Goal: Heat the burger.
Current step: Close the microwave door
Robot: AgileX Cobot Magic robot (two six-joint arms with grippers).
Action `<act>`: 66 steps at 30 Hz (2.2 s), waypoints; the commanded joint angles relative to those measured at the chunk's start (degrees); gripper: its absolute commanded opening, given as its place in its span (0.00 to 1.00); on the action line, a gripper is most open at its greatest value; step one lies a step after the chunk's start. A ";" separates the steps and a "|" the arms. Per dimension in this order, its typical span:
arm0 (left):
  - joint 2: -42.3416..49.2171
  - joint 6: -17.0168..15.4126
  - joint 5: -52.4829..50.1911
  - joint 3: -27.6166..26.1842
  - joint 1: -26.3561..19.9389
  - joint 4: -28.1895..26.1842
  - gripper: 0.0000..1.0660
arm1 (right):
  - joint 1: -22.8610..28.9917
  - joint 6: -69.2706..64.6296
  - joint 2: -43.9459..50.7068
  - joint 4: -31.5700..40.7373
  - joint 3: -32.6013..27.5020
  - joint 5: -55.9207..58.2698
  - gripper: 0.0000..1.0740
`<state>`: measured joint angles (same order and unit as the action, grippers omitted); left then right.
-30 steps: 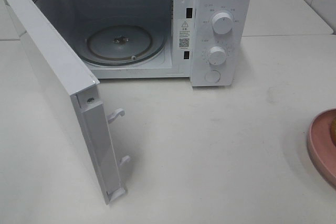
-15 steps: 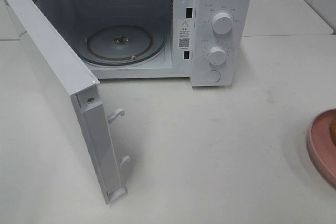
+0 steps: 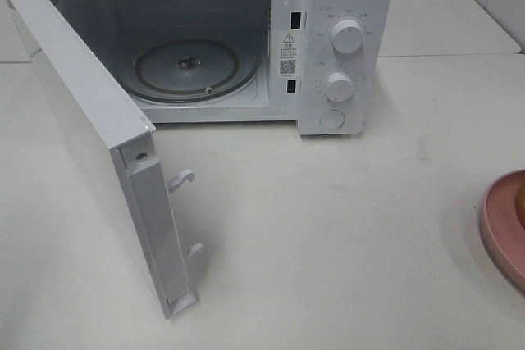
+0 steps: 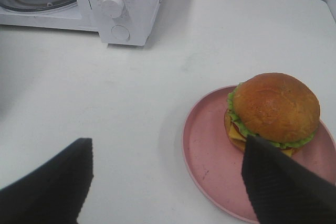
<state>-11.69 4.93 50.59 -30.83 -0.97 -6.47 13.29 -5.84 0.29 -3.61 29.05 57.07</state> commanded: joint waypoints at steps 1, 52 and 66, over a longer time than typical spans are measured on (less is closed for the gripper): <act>-4.53 0.06 -5.21 0.11 -0.17 -0.29 0.14 | -0.57 0.92 1.72 0.17 -0.23 -0.06 0.71; -65.03 -14.90 -95.63 15.87 8.48 24.64 0.00 | -0.57 0.86 1.72 0.11 -0.23 -0.06 0.71; -74.37 -14.95 -102.90 13.01 19.19 16.73 0.00 | -0.57 0.92 1.72 0.11 -0.23 -0.06 0.71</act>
<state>-85.43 -9.97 -49.22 -17.19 17.02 12.38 13.18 -5.84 0.29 -3.61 29.05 57.07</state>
